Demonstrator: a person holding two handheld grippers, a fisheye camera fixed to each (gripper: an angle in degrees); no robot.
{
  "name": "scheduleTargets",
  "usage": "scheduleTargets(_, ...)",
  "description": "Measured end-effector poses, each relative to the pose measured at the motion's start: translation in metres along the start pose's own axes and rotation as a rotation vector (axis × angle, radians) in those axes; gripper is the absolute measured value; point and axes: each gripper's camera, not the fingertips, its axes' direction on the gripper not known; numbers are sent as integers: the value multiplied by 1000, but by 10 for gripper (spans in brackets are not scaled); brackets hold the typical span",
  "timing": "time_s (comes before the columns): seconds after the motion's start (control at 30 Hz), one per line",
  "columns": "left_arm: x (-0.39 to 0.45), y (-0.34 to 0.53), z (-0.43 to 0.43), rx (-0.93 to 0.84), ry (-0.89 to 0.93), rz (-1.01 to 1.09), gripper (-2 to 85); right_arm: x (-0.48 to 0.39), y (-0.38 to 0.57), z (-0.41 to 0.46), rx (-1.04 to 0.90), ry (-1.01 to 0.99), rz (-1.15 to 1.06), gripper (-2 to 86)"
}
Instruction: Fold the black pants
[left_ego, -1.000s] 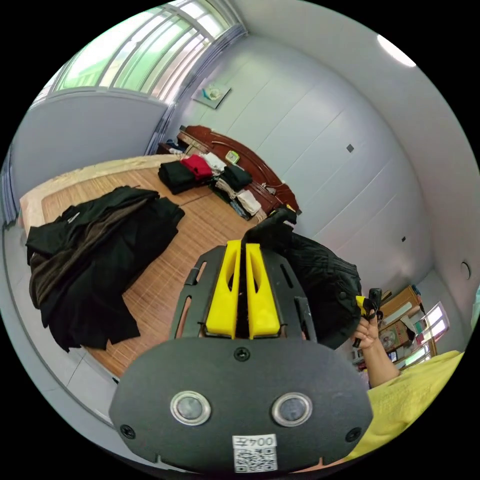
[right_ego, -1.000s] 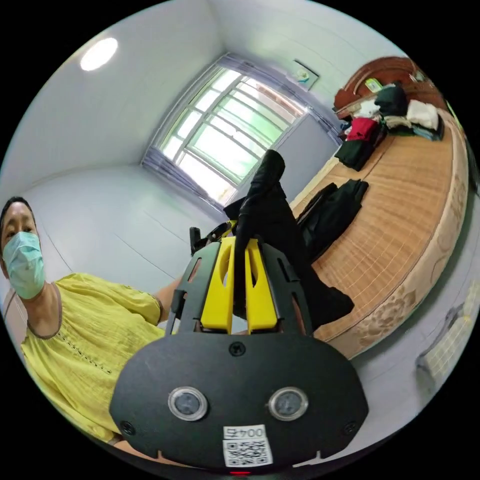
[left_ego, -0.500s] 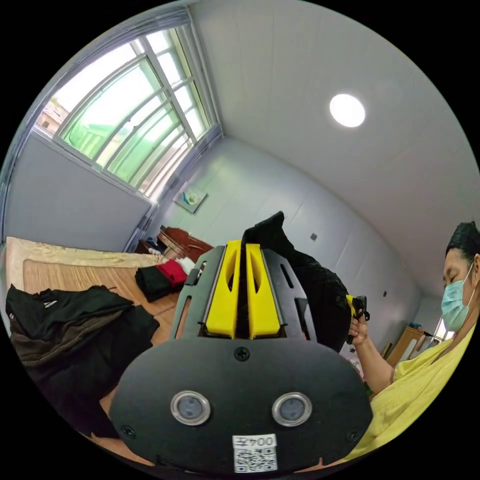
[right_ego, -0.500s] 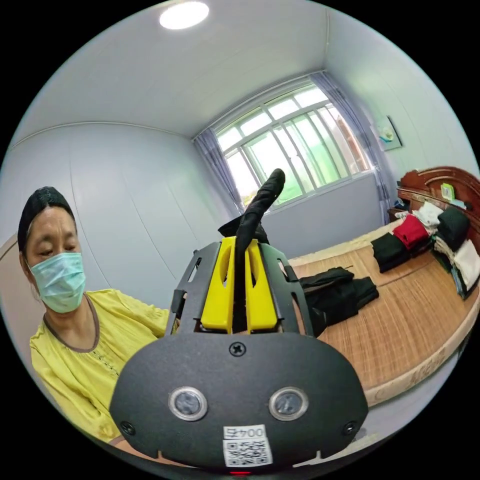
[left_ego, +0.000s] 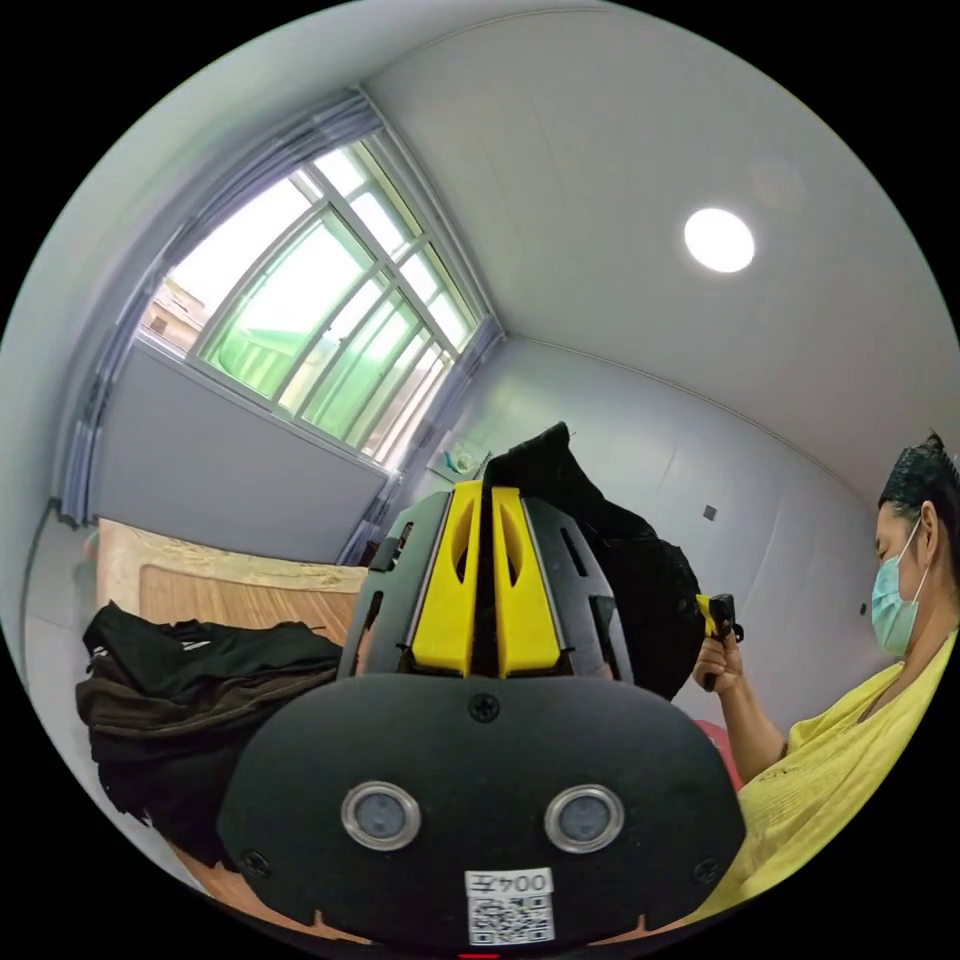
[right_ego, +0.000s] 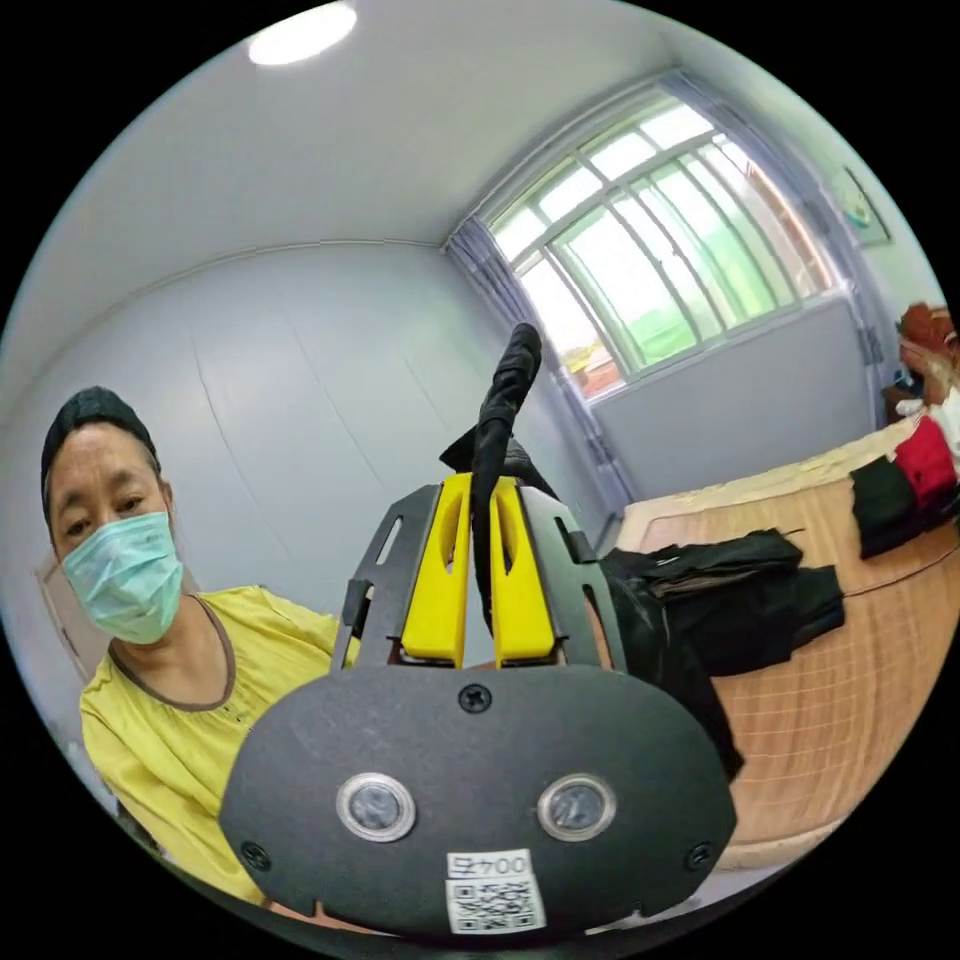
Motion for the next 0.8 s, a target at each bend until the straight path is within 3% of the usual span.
scheduleTargets(0.17, 43, 5, -88, 84, -217, 35, 14, 51, -34, 38, -89, -286, 70, 41)
scheduleTargets(0.43, 198, 8, -195, 239, -767, 93, 13, 87, -81, 111, -419, -829, 201, 43)
scheduleTargets(0.63, 318, -23, -181, 302, -1008, 154, 11, 35, -115, 114, -689, -1164, 115, 44)
scheduleTargets(0.8, 363, -73, -117, 252, -1083, 169, 12, 2, -150, 93, -680, -1363, 105, 44)
